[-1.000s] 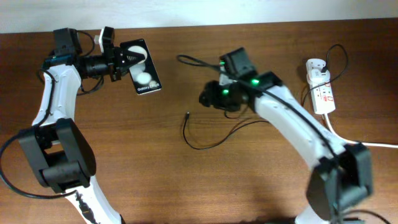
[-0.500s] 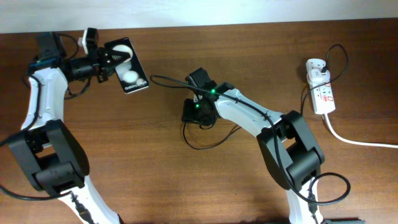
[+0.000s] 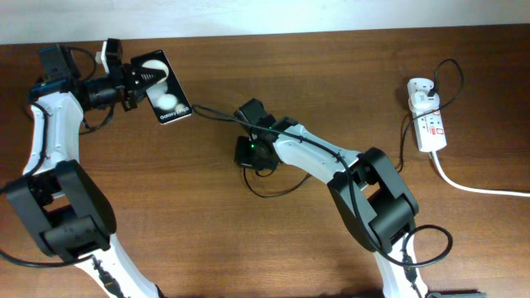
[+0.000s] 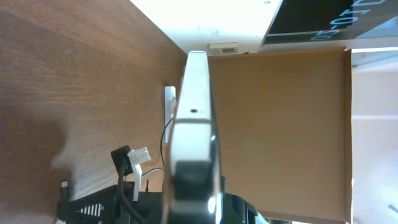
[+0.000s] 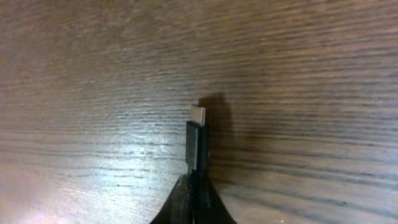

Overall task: Plug charger to phone and switch on socket
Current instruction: 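Grasp the USB-C cable plug with the right gripper and lift it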

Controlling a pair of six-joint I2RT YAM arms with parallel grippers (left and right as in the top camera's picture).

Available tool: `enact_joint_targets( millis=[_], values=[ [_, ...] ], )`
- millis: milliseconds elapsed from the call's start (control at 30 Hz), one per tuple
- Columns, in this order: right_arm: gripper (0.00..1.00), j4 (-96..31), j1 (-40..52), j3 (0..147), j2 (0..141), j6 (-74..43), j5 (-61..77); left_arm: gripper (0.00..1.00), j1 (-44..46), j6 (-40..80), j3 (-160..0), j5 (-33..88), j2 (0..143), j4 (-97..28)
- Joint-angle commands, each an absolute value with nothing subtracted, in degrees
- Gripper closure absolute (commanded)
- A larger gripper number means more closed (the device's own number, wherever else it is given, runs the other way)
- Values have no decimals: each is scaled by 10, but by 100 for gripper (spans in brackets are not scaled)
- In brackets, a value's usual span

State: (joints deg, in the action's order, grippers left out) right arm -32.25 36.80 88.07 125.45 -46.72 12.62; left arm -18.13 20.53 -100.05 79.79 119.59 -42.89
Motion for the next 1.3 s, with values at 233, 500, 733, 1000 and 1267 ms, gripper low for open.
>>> enact_joint_targets(
  millis=[233, 500, 733, 1000, 1267],
  values=[
    [96, -313, 301, 881, 1247, -176, 351, 100, -147, 196, -1006, 816, 1192, -432],
    [96, -428, 218, 881, 1076, -44, 443, 100, -89, 196, -1006, 812, 1192, -432],
    [96, -471, 174, 881, 871, -49, 470, 100, -50, 196, -1006, 812, 1192, -432],
    [96, -548, 119, 856, 756, -49, 473, 100, -7, 149, -1006, 861, 1191, -427],
    [96, -343, 126, 607, 674, -201, 468, 100, 41, 132, -1006, 902, 1191, -364]
  ],
)
